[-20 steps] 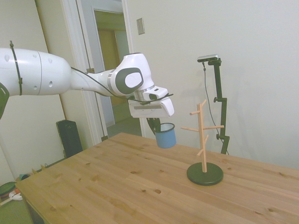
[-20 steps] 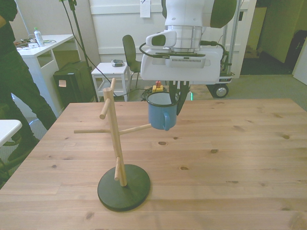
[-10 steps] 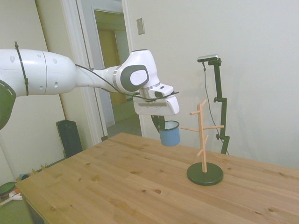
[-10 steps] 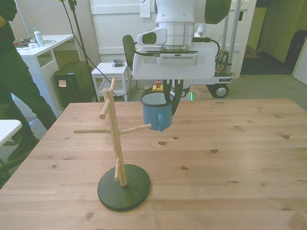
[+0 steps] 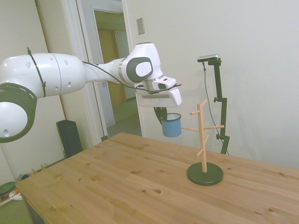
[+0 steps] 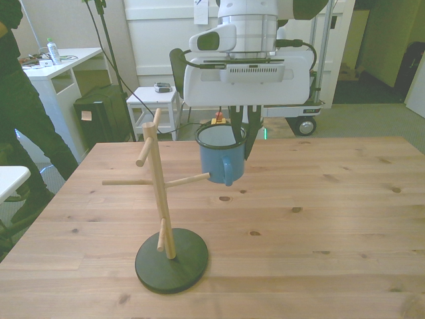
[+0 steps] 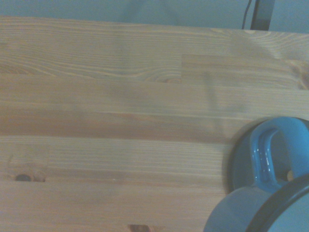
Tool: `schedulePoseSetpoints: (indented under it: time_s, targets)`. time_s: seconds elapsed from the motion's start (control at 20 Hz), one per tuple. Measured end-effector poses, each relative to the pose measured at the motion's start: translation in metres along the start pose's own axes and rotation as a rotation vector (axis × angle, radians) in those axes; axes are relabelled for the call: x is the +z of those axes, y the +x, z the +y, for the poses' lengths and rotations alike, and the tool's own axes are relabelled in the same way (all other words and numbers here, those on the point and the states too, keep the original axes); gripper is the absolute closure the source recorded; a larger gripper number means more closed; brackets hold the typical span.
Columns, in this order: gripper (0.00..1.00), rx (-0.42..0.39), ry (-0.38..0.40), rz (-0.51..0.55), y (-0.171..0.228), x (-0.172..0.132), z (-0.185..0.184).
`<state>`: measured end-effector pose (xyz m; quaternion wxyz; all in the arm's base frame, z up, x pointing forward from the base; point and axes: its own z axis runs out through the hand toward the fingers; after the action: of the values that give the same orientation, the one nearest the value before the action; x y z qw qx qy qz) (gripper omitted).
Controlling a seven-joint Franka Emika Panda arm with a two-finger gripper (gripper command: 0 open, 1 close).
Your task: Hang the mug
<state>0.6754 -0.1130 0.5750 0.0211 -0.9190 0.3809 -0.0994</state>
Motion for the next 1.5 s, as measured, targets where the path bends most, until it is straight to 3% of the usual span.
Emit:
schedulePoseSetpoints:
  time_s: [0.8,0.85,1.5]
  targets:
    - [1.0,0.079,0.017,-0.031,0.017,0.015,0.072]
    - [0.0,0.087,0.019,-0.039,0.017,0.017,0.077]
    - [0.0,0.104,0.003,-0.065,0.013,0.029,0.103]
